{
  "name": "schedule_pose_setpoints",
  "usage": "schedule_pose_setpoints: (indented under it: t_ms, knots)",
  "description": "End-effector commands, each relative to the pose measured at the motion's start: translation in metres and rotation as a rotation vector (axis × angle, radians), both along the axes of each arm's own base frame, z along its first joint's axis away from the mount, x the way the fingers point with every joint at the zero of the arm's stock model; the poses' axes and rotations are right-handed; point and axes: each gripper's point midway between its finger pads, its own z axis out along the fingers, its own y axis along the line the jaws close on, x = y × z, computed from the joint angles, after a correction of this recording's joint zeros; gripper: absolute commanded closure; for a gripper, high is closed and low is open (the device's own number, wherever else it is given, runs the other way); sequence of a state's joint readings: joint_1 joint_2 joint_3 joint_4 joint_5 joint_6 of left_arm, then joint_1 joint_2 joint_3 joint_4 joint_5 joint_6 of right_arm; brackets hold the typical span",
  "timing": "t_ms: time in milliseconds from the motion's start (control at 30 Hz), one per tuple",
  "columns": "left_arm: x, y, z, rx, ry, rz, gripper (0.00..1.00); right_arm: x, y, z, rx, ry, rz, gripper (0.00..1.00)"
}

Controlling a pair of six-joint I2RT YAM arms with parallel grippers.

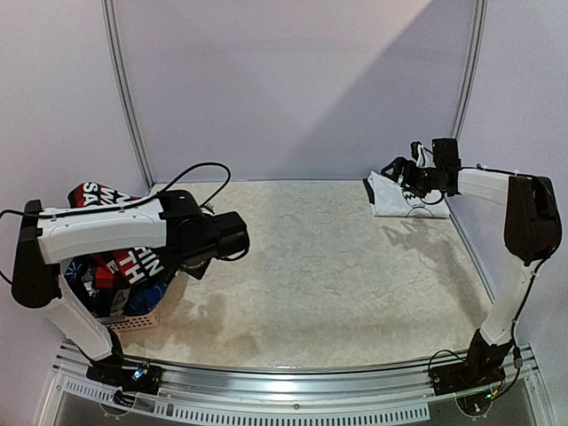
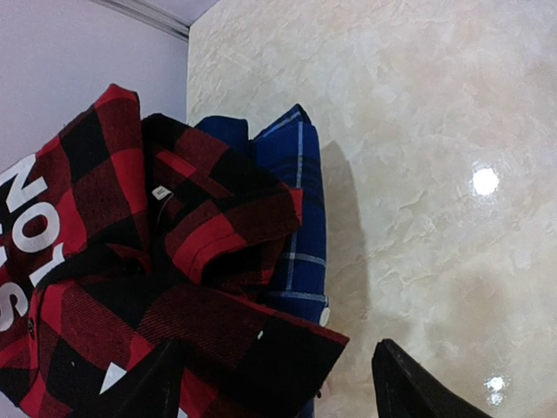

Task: Fold and stack the mixed laundry pile
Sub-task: Pick up the crumpled shirt from the bin.

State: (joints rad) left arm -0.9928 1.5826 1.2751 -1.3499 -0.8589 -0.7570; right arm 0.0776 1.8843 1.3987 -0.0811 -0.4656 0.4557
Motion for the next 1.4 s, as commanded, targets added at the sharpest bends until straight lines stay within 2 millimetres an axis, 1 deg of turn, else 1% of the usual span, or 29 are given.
schedule_pose_setpoints:
  t_ms: [0, 67, 233, 300, 433, 533, 633, 700, 733, 800, 867, 900, 967, 1033, 1100, 1133, 1267, 1333, 1367]
  knots:
    - [-0.031, 0.046, 0.015, 0.277, 0.158, 0.055, 0.27, -0.006, 0.004, 0.018, 0.015, -0.040, 0.023, 0.01]
    - [-0.031, 0.049, 0.020, 0.307, 0.145, 0.075, 0.29, -0.006, 0.005, 0.019, 0.017, -0.040, 0.026, 0.01]
    - [-0.035, 0.056, 0.015, 0.315, 0.138, 0.101, 0.31, -0.007, 0.006, 0.020, 0.018, -0.042, 0.032, 0.01]
    - [-0.036, 0.059, 0.018, 0.296, 0.120, 0.109, 0.34, -0.007, 0.007, 0.020, 0.021, -0.042, 0.037, 0.01]
    - [-0.035, 0.064, 0.030, 0.254, 0.078, 0.114, 0.34, -0.008, 0.008, 0.020, 0.028, -0.040, 0.044, 0.01]
    - [-0.035, 0.069, 0.033, 0.242, 0.083, 0.127, 0.38, -0.009, 0.008, 0.022, 0.029, -0.043, 0.047, 0.01]
    - [-0.039, 0.073, 0.031, 0.239, 0.106, 0.133, 0.44, -0.010, 0.009, 0.022, 0.029, -0.044, 0.050, 0.01]
    - [-0.043, 0.077, 0.031, 0.224, 0.116, 0.135, 0.45, -0.010, 0.009, 0.023, 0.032, -0.045, 0.054, 0.01]
    - [-0.045, 0.080, 0.032, 0.212, 0.118, 0.136, 0.43, -0.010, 0.010, 0.023, 0.033, -0.046, 0.056, 0.01]
    - [-0.053, 0.092, 0.035, 0.173, 0.114, 0.151, 0.37, -0.010, 0.010, 0.023, 0.037, -0.045, 0.059, 0.01]
    - [-0.057, 0.101, 0.044, 0.116, 0.081, 0.168, 0.31, -0.011, 0.011, 0.024, 0.043, -0.047, 0.064, 0.01]
    - [-0.058, 0.105, 0.048, 0.091, 0.065, 0.175, 0.30, -0.011, 0.013, 0.025, 0.050, -0.048, 0.069, 0.01]
    - [-0.061, 0.109, 0.055, 0.050, 0.038, 0.179, 0.29, -0.012, 0.014, 0.025, 0.058, -0.048, 0.076, 0.01]
    - [-0.061, 0.111, 0.056, 0.042, 0.033, 0.185, 0.23, -0.011, 0.015, 0.024, 0.065, -0.045, 0.078, 0.01]
    - [-0.060, 0.114, 0.055, 0.046, 0.036, 0.202, 0.13, -0.012, 0.015, 0.025, 0.068, -0.043, 0.081, 0.01]
    - [-0.060, 0.117, 0.055, 0.049, 0.038, 0.218, 0.02, -0.012, 0.015, 0.024, 0.068, -0.042, 0.082, 0.01]
    - [-0.057, 0.138, 0.059, 0.029, 0.019, 0.326, 0.01, -0.014, 0.016, 0.026, 0.071, -0.044, 0.084, 0.01]
    - [-0.056, 0.145, 0.072, -0.018, -0.043, 0.362, 0.01, -0.014, 0.018, 0.027, 0.076, -0.048, 0.090, 0.01]
    - [-0.055, 0.149, 0.082, -0.051, -0.104, 0.378, 0.00, -0.014, 0.018, 0.027, 0.078, -0.048, 0.091, 0.01]
